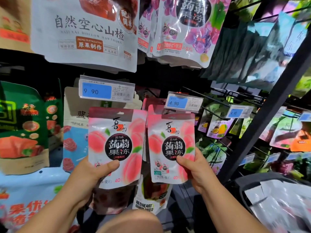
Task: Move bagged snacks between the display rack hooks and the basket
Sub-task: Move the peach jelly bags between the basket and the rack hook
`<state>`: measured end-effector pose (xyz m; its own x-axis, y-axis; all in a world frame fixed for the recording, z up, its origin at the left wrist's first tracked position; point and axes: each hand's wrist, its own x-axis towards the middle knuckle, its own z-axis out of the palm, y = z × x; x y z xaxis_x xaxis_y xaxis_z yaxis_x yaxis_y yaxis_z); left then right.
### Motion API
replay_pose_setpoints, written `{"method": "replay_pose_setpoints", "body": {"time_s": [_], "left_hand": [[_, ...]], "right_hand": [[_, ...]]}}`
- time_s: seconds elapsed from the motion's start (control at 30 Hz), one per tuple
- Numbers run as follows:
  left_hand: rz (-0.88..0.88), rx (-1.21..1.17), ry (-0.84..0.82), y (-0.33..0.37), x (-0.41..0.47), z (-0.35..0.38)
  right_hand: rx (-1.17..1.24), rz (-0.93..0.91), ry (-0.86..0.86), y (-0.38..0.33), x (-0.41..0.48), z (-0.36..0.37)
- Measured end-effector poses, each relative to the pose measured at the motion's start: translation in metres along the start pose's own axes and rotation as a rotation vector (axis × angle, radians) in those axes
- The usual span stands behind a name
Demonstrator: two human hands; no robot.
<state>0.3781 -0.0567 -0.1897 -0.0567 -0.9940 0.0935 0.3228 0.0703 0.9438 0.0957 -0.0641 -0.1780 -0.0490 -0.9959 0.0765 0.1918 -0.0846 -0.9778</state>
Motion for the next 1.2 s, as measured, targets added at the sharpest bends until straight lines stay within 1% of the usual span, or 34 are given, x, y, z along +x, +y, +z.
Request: {"method": "replay_pose_setpoints", "body": {"time_s": [0.1,0.3,0.47,0.6,0.7,0.87,1.0,1.03,1.1,1.13,1.2], "left_hand": [[-0.002,0.036,-0.006,-0.004,0.001,-0.003],[0.016,-0.002,-0.011,-0.002,0.0,0.002],[0.015,0.014,-0.037,-0.001,-0.001,0.001],[0.015,0.01,-0.03,-0.003,0.0,-0.001],[0.016,0.018,-0.018,-0.007,0.002,-0.003],[-0.005,0.016,-0.02,-0.012,0.007,-0.003],[-0.03,0.028,-0.026,-0.015,0.009,0.001],[-0.03,0.027,-0.034,-0.016,0.01,0.003],[-0.032,0.004,-0.045,-0.016,0.011,0.008],[-0.039,0.004,-0.044,-0.016,0.012,0.011],[-0.049,0.014,-0.047,-0.019,0.014,0.015]], "right_hand": [[0.014,-0.015,-0.011,-0.002,-0.003,-0.001],[0.028,-0.038,0.019,-0.008,-0.002,0.0],[0.036,-0.05,0.031,-0.013,-0.001,0.005],[0.049,-0.058,0.021,-0.014,0.002,0.009],[0.042,-0.05,0.047,-0.014,0.006,0.01],[-0.08,-0.018,0.107,-0.006,0.023,0.012],[-0.223,-0.056,0.109,0.001,0.03,0.013],[-0.275,-0.068,0.13,0.003,0.029,0.013],[-0.383,-0.071,0.227,0.007,0.027,0.012],[-0.426,-0.078,0.297,0.008,0.025,0.012],[-0.55,-0.165,0.463,0.009,0.021,0.013]]}}
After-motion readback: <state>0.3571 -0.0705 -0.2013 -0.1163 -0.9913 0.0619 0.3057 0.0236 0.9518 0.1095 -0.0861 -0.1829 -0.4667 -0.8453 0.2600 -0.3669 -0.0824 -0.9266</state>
